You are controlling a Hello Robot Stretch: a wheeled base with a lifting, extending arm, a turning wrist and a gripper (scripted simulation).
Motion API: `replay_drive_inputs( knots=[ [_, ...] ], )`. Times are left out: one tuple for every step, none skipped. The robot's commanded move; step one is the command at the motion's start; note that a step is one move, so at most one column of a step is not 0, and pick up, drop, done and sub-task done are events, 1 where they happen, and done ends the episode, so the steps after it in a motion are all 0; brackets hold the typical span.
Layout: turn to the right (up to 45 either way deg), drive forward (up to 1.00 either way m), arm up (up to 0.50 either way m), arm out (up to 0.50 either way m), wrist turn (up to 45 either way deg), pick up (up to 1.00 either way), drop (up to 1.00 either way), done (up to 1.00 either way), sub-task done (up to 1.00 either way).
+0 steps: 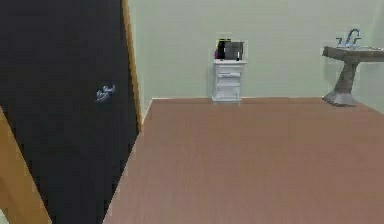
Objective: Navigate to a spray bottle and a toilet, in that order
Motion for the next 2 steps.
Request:
replay_drive_inputs(
  knots=[
    [0.0, 1.00, 0.00, 0.00, 0.0, 0.00, 0.00, 0.00, 0.00],
    [0.0, 1.00, 0.00, 0.00, 0.0, 0.00, 0.00, 0.00, 0.00]
  ],
)
